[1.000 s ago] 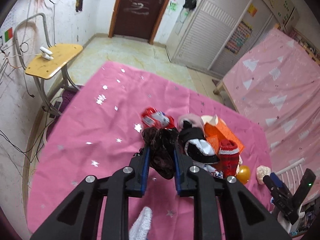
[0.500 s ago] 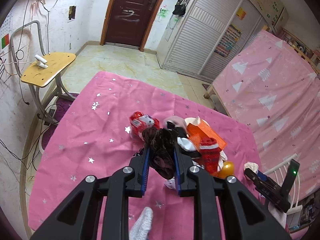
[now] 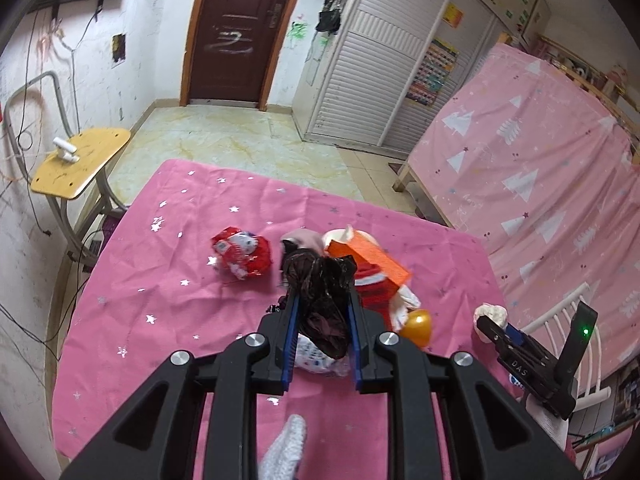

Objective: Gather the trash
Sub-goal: 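Carry the paper ball and black fabric to the yellow bin and drop them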

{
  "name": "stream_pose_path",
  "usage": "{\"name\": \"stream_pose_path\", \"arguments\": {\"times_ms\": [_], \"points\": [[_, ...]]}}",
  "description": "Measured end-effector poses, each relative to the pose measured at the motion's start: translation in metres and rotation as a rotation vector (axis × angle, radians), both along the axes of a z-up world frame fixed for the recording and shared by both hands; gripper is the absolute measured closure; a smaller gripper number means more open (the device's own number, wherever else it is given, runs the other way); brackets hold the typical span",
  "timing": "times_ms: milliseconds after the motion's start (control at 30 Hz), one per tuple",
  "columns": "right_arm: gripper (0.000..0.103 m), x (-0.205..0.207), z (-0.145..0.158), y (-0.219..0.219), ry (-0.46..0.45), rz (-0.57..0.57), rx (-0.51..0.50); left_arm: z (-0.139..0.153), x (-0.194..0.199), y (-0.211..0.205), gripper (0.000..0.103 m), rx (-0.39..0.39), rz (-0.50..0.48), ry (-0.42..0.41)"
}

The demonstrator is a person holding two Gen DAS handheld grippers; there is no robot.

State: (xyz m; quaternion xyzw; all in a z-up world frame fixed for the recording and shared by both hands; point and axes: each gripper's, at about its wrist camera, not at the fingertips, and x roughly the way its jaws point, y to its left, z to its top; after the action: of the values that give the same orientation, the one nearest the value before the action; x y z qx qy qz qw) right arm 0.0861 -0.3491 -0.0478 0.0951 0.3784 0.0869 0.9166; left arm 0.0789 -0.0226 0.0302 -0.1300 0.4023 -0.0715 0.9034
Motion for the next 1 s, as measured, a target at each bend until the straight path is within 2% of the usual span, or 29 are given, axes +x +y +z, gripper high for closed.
{"name": "stream_pose_path", "arguments": {"times_ms": [233, 467, 767, 1000], "points": [[0.050, -0.010, 0.012, -0.014, -0.050, -0.016, 0.009, 0.008, 0.000, -0.029, 0.090, 0.030, -0.043, -0.008], [0.050, -0.025, 0.027, -0.050, -0.111, -0.093, -0.004, 0.011, 0.003, -0.064, 0.090, 0.061, -0.102, -0.010], [0.049, -0.046, 0.032, -0.110, -0.148, -0.241, -0.022, 0.011, 0.006, -0.115, 0.090, 0.094, -0.195, -0.002], [0.049, -0.059, 0.020, -0.160, -0.141, -0.394, -0.098, 0.015, 0.003, -0.158, 0.090, 0.112, -0.278, -0.007]]}}
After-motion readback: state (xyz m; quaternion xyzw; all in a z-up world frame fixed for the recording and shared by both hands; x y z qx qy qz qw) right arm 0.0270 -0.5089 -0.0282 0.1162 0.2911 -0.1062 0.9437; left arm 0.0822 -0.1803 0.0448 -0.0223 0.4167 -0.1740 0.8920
